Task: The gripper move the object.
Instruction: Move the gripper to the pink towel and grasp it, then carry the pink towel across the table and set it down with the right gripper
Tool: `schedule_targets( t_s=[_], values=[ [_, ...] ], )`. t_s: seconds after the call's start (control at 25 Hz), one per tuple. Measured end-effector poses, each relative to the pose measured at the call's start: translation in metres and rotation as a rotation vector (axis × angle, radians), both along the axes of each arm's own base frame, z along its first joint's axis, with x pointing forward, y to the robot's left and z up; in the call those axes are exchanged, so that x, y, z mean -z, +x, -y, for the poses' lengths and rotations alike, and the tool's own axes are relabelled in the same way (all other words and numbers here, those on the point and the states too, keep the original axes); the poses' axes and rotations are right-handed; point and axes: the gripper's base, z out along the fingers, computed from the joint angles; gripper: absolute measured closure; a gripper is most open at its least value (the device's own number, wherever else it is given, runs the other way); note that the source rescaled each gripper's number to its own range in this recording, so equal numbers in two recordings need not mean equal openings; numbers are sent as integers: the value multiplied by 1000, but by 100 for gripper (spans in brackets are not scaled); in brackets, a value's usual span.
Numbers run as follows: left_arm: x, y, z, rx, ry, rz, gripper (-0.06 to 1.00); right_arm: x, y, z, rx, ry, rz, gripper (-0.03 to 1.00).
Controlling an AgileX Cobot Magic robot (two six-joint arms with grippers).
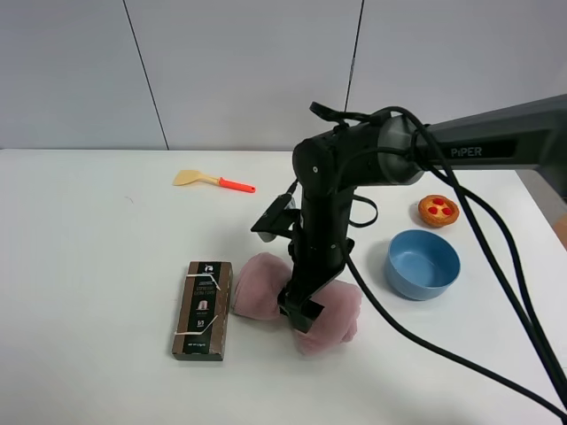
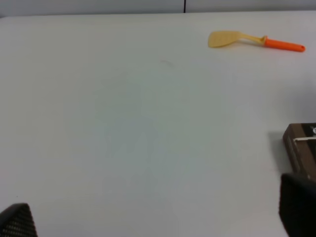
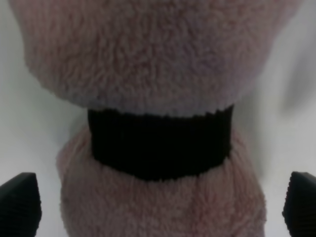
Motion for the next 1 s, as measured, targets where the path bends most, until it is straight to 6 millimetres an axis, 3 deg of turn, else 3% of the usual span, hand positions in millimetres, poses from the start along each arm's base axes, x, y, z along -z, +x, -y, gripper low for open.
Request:
schedule_targets(
  t_s=[0.08,0.16,0.24,0.36,0.48,0.6,1.0],
  values=[
    [0,0,0,1,1,0,-6,7,0,0,1,-11,-14,-1],
    [0,0,0,1,1,0,-6,12,0,0,1,-21,-25,11],
    [0,0,0,1,1,0,-6,15,0,0,1,-27,-33,40],
    [0,0,0,1,1,0,-6,15,-2,1,1,-41,-51,96],
    [0,0,0,1,1,0,-6,13,-2,1,11,-43,-54,97],
    [0,0,0,0,0,0,-6,-2,-2,3,20,-46,-41,97],
    [0,0,0,0,0,0,-6,-109,20,-21,36,177,157,97]
  ],
)
